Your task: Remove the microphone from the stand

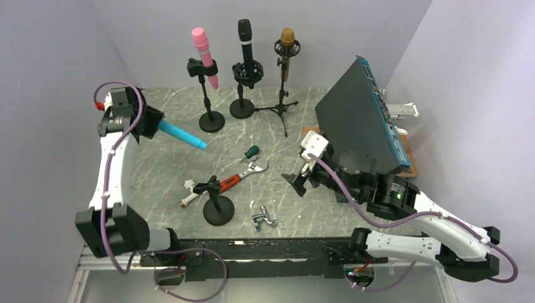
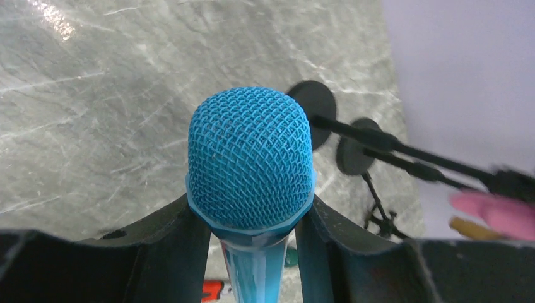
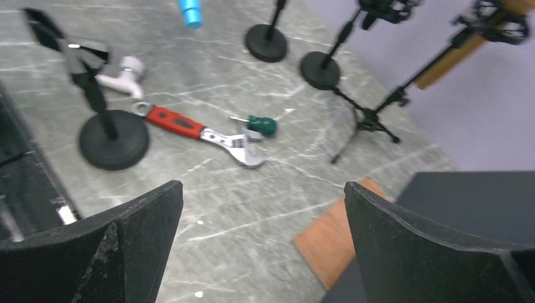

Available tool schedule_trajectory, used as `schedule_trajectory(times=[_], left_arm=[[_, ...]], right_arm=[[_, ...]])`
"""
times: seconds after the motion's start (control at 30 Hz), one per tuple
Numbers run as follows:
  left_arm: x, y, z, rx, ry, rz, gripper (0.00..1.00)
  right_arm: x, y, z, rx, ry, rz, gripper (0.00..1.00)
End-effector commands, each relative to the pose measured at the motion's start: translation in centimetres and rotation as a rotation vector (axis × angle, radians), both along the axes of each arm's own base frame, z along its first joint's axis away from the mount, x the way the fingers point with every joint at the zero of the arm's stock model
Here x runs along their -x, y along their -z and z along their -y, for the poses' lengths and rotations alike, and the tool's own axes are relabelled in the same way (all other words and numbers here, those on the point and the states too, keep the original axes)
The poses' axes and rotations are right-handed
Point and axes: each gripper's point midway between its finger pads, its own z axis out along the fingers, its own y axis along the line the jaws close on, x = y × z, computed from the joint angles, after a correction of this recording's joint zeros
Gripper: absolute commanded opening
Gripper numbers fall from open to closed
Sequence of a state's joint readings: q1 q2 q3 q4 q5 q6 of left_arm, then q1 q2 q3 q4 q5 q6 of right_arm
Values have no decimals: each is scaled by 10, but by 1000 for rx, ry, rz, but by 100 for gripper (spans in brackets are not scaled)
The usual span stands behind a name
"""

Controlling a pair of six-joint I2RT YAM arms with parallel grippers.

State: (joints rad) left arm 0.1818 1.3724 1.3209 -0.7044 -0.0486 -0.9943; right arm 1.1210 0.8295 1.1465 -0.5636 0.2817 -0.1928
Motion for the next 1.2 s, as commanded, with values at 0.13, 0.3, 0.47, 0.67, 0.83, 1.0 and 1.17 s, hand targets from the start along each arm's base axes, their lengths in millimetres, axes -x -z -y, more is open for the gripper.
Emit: schedule_trajectory(times=[0.13,0.3,0.47,0.67,0.83,1.0,1.17], left_arm=[[-22,133,4,215,-121,-250,0],[-20,172,14,320,-223,-361,0],[-31,181,6,316,-271,-366,6],[-44,197,13,367,-273,-461,31],[-43,190,5,324,-286,-450,58],[-41,193,4,303,-247,-425,78],[-45,167,2,248,-171,-358,99]], right_arm=[[-58,-18,40,27,305,154,100],[-100,-5,52,8,365,57,100],[-127,-4,56,28,403,36,100],[-142,-8,56,52,386,34,100],[-143,-10,56,60,375,26,100],[-138,-7,50,58,334,8,100],[-130,3,44,61,289,-41,100]])
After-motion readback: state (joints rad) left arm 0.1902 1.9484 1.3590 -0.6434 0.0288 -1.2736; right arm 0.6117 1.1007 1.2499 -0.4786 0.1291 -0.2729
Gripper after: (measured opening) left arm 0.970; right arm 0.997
